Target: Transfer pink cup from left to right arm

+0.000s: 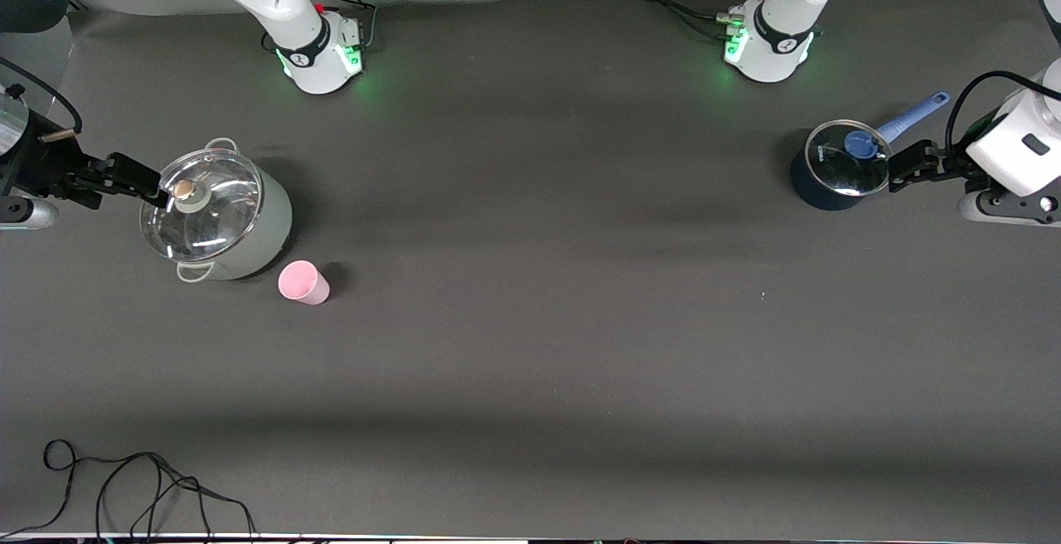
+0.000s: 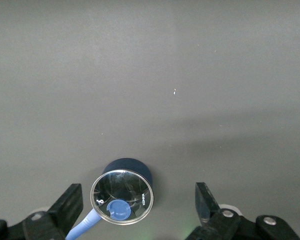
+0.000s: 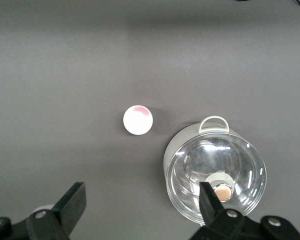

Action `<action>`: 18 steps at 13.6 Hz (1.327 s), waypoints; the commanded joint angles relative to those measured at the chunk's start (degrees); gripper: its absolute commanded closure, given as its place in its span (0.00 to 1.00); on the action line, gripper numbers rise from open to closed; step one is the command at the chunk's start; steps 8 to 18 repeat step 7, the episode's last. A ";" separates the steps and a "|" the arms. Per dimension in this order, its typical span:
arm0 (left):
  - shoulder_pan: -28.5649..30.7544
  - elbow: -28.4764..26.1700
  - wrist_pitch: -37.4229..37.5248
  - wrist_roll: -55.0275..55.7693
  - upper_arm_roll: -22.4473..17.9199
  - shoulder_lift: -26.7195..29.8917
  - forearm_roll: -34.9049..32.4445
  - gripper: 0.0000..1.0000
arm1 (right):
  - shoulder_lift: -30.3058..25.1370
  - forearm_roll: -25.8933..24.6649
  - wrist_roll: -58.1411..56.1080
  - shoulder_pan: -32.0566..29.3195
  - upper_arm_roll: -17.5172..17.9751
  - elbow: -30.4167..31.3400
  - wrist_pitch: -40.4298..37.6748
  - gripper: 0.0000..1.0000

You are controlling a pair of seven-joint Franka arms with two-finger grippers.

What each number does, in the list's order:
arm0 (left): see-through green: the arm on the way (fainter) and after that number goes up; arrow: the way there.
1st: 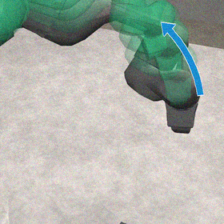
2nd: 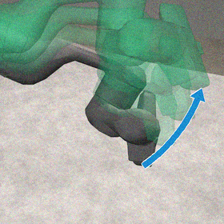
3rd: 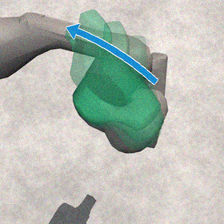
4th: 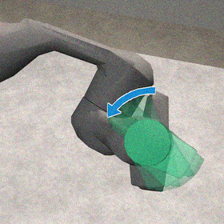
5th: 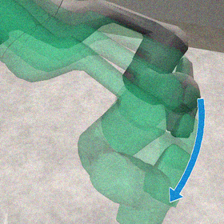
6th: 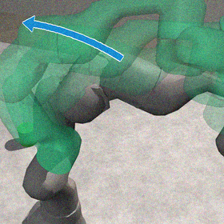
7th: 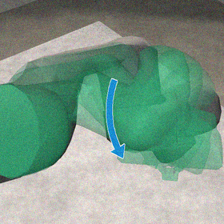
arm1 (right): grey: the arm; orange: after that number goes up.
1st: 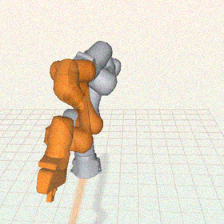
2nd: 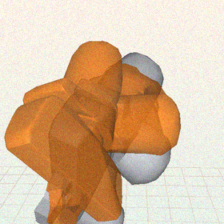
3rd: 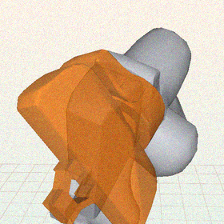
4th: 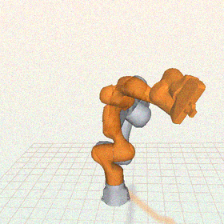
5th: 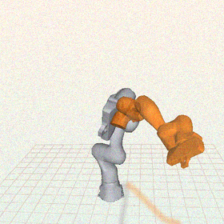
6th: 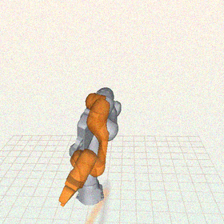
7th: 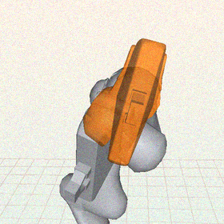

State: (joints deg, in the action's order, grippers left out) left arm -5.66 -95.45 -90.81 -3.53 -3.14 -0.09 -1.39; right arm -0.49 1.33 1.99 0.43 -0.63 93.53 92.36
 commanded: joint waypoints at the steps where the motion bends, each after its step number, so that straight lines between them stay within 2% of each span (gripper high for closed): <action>1: -0.58 -0.17 0.11 0.28 -0.64 0.97 0.51 0.00 | 0.31 -1.07 -1.28 -0.60 0.54 -0.81 0.36 0.00; 5: -0.58 -0.17 0.11 3.61 -0.64 1.06 0.51 0.00 | 0.31 -1.07 -1.20 -0.52 0.54 -0.72 0.36 0.00; 18: -0.58 -0.17 0.11 3.62 -0.64 0.97 0.51 0.00 | 0.31 -1.07 -1.11 -0.51 0.63 -0.63 0.28 0.00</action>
